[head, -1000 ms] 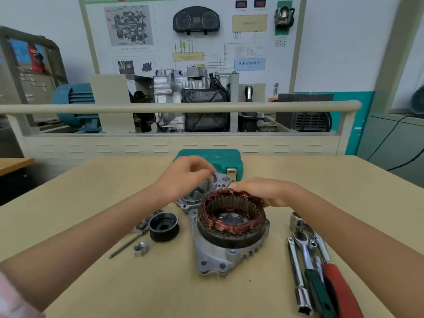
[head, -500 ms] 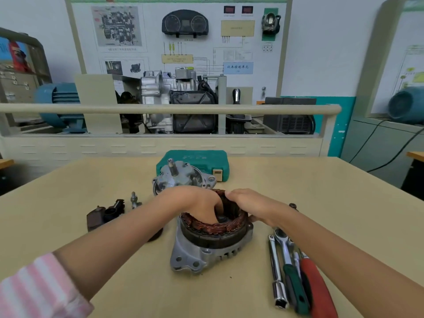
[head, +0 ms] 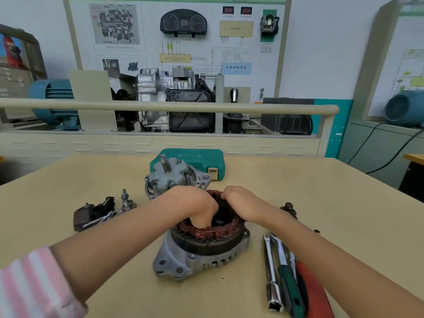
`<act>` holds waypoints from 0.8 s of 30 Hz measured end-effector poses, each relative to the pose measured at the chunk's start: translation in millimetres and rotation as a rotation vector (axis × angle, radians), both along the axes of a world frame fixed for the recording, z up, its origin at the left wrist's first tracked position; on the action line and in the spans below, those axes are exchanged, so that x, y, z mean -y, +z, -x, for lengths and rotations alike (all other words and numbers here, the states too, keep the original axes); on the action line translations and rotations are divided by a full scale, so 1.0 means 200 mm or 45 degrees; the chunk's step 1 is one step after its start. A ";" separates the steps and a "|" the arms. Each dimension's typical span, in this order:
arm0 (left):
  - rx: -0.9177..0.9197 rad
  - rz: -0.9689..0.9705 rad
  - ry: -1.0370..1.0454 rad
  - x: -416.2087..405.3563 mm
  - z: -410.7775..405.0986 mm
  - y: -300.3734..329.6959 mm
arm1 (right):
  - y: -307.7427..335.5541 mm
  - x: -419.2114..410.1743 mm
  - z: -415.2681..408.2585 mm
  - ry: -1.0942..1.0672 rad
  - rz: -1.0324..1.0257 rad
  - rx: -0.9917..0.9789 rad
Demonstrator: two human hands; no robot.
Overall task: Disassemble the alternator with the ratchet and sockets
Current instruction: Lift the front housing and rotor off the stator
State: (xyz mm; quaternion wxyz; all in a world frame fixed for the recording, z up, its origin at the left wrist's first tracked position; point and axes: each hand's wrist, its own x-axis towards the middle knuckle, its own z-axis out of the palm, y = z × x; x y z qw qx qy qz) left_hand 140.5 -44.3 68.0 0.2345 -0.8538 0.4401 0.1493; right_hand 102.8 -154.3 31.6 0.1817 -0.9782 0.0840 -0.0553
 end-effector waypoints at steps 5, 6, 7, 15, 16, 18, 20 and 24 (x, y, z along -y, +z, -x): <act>0.069 -0.080 -0.006 0.03 0.02 -0.03 | -0.02 0.01 -0.02 0.080 0.211 -0.004; 0.086 -0.101 -0.004 0.03 0.03 -0.03 | -0.03 0.01 -0.02 0.089 0.249 0.008; 0.109 -0.118 0.000 0.03 0.03 -0.04 | -0.03 0.01 -0.02 0.092 0.276 0.016; 0.112 0.114 0.196 0.00 0.07 -0.05 | -0.02 -0.01 0.00 0.077 0.257 0.074; 0.118 0.171 0.205 -0.01 0.07 -0.05 | -0.02 -0.01 0.01 0.084 0.248 0.072; 0.150 0.258 0.220 -0.03 0.07 -0.05 | -0.01 -0.02 0.02 0.103 0.219 0.060; 0.190 0.312 0.231 -0.04 0.06 -0.06 | -0.01 -0.02 0.02 0.100 0.217 0.041; 0.294 0.415 0.213 -0.03 0.06 -0.07 | -0.01 -0.02 0.03 0.097 0.222 0.030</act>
